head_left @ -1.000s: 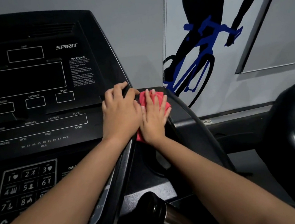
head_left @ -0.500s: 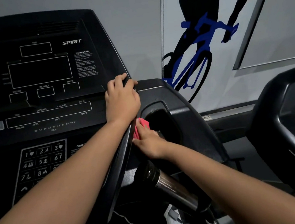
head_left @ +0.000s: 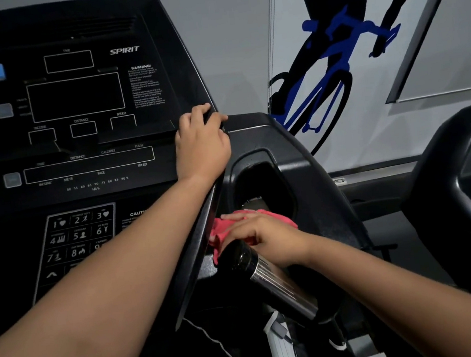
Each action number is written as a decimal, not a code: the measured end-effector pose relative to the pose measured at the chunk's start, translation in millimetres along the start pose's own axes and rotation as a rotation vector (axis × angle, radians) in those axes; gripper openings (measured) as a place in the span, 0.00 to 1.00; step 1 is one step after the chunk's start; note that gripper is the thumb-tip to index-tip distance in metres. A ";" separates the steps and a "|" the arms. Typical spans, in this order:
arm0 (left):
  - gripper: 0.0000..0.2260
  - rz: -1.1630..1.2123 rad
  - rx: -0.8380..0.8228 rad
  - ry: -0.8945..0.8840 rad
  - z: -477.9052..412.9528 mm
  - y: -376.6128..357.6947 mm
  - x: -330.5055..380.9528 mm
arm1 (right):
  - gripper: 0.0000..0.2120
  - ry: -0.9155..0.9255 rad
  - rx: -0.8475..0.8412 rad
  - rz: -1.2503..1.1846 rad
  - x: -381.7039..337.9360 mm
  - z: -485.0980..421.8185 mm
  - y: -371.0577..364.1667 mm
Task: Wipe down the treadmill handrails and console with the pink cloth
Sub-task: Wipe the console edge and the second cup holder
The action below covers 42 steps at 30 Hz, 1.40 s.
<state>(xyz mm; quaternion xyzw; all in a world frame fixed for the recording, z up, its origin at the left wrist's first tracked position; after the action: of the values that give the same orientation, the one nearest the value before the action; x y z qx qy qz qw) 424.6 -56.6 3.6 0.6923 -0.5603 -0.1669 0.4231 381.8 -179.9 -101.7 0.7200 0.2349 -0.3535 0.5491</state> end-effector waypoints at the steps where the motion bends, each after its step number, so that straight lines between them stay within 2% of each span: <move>1: 0.13 -0.002 0.003 0.000 -0.3 0.4 -0.2 | 0.09 0.012 -0.025 -0.005 0.3 -1.4 -1.8; 6: 0.13 -0.011 -0.006 0.012 -1.9 -0.1 -1.1 | 0.13 0.040 -0.232 0.079 -6.4 1.1 -11.9; 8: 0.14 -0.015 -0.014 0.015 -2.0 -0.5 -1.7 | 0.13 0.033 -0.246 0.088 -7.8 2.0 -12.0; 13: 0.13 0.017 -0.029 0.013 -2.0 0.2 -3.9 | 0.19 0.015 -0.112 0.114 -4.1 13.9 -6.5; 18: 0.14 0.011 -0.049 0.013 0.5 -0.2 -4.0 | 0.17 0.088 0.091 0.457 3.1 46.7 11.5; 22: 0.14 0.023 -0.049 0.011 2.3 1.1 -4.5 | 0.20 -0.086 0.107 0.523 28.8 63.6 30.2; 27: 0.14 0.028 -0.049 0.014 3.4 1.7 -3.9 | 0.27 -0.312 0.266 0.546 52.0 78.6 64.9; 29: 0.14 0.027 -0.046 0.013 3.6 1.5 -3.5 | 0.23 -0.398 0.334 0.541 64.0 81.6 78.4; 32: 0.14 0.027 -0.044 0.016 4.4 0.8 -3.0 | 0.17 -0.416 0.463 0.490 77.0 82.7 100.8; 37: 0.14 -0.002 -0.032 0.015 4.1 0.2 -1.9 | 0.16 -0.407 0.478 0.334 95.9 66.8 123.0; 42: 0.14 -0.014 -0.017 0.001 3.6 -0.1 0.1 | 0.19 -0.437 0.308 0.573 108.2 30.0 133.1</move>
<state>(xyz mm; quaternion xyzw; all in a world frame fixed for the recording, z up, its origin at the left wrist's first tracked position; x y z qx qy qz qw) 422.2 -58.1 1.4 0.6926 -0.5537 -0.1742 0.4282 540.2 -252.1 -106.0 0.7380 -0.1540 -0.3621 0.5482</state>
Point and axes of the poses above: each hand's wrist, its own z-axis away from the middle knuckle, its own y-axis out of the back of the hand, x = y × z, the point moved 7 cm from there along -z, towards the middle knuckle, and after that the axes turned 7 degrees about -z, right-handed, at the moved point
